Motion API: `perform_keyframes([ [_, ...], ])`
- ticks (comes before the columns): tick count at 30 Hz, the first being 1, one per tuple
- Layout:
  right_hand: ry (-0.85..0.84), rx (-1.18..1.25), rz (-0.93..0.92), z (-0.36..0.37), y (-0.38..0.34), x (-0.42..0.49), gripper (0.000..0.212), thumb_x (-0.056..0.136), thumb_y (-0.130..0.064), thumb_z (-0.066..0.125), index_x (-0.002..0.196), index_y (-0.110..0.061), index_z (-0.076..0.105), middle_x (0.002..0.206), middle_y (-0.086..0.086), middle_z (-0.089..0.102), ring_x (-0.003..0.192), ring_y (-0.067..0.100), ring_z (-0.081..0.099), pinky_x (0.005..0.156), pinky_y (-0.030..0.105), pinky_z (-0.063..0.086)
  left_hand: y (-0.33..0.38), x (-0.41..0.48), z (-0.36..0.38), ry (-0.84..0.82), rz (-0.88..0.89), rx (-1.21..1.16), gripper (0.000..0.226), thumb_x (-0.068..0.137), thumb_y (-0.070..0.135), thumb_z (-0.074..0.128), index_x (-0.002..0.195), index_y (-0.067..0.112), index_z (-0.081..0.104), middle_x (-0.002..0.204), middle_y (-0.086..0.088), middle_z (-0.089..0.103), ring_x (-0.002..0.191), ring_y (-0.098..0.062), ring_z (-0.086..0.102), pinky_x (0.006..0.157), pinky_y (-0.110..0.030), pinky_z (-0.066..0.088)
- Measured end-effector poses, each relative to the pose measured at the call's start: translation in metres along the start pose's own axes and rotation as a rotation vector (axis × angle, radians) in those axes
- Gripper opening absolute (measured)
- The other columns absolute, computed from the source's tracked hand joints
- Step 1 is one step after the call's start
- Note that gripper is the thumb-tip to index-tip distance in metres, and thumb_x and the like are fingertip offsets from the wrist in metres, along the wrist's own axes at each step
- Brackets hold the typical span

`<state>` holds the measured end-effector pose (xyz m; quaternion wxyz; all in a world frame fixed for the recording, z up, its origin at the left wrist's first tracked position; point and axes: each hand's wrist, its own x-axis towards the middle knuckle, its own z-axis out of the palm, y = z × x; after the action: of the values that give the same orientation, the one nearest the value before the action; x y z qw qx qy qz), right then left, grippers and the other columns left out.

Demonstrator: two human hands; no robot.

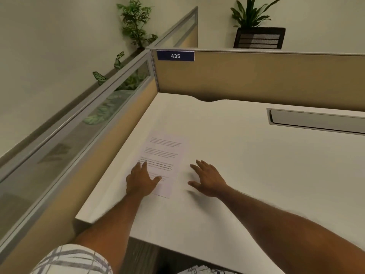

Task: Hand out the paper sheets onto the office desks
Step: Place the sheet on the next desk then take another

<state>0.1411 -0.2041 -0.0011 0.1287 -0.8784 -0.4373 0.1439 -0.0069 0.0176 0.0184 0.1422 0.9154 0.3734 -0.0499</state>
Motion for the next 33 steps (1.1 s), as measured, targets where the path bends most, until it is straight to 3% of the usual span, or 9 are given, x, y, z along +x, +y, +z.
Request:
perform_keyframes([
  [7,-0.051,-0.033,0.038,0.016,-0.059,0.045,0.077,0.092,-0.063,0.043,0.153,-0.022,0.021,0.164,0.007,0.008,0.151,0.026,0.008,0.122,0.044,0.011,-0.045,0.048,-0.023,0.068,-0.139,-0.015,0.073,0.083,0.056,0.062,0.136,0.008,0.045,0.136,-0.015,0.044,0.127,-0.033,0.044,0.1,-0.047,0.038],
  [12,-0.025,-0.002,0.134,0.028,-0.086,0.062,0.083,0.086,-0.071,0.046,0.152,-0.026,0.023,0.164,0.006,0.006,0.151,0.026,0.006,0.122,0.045,0.011,-0.063,0.08,-0.029,0.004,-0.15,-0.069,0.07,0.082,0.055,0.064,0.133,0.009,0.048,0.135,-0.016,0.044,0.127,-0.033,0.043,0.101,-0.046,0.038],
  [21,-0.114,0.039,0.217,0.028,-0.098,0.068,0.087,0.077,-0.059,0.07,0.15,-0.029,0.032,0.164,0.003,0.01,0.151,0.023,0.009,0.119,0.038,0.019,-0.064,0.115,-0.022,-0.097,-0.184,-0.176,0.071,0.075,0.06,0.068,0.126,0.011,0.057,0.132,-0.014,0.048,0.123,-0.034,0.046,0.099,-0.046,0.041],
  [28,-0.118,0.023,0.236,0.028,-0.1,0.073,0.087,0.076,-0.056,0.073,0.149,-0.027,0.035,0.164,0.005,0.012,0.15,0.024,0.011,0.121,0.038,0.017,-0.066,0.115,-0.029,-0.018,-0.163,-0.44,0.044,0.075,0.031,0.079,0.111,0.013,0.062,0.119,-0.013,0.064,0.109,-0.035,0.059,0.088,-0.041,0.049],
  [33,-0.112,0.036,0.251,0.029,-0.1,0.074,0.087,0.074,-0.055,0.075,0.148,-0.028,0.037,0.164,0.005,0.012,0.151,0.024,0.011,0.121,0.041,0.018,-0.067,0.11,-0.035,0.043,-0.122,-0.494,0.041,0.075,0.024,0.082,0.11,0.014,0.066,0.111,-0.011,0.07,0.099,-0.033,0.066,0.079,-0.04,0.052],
])
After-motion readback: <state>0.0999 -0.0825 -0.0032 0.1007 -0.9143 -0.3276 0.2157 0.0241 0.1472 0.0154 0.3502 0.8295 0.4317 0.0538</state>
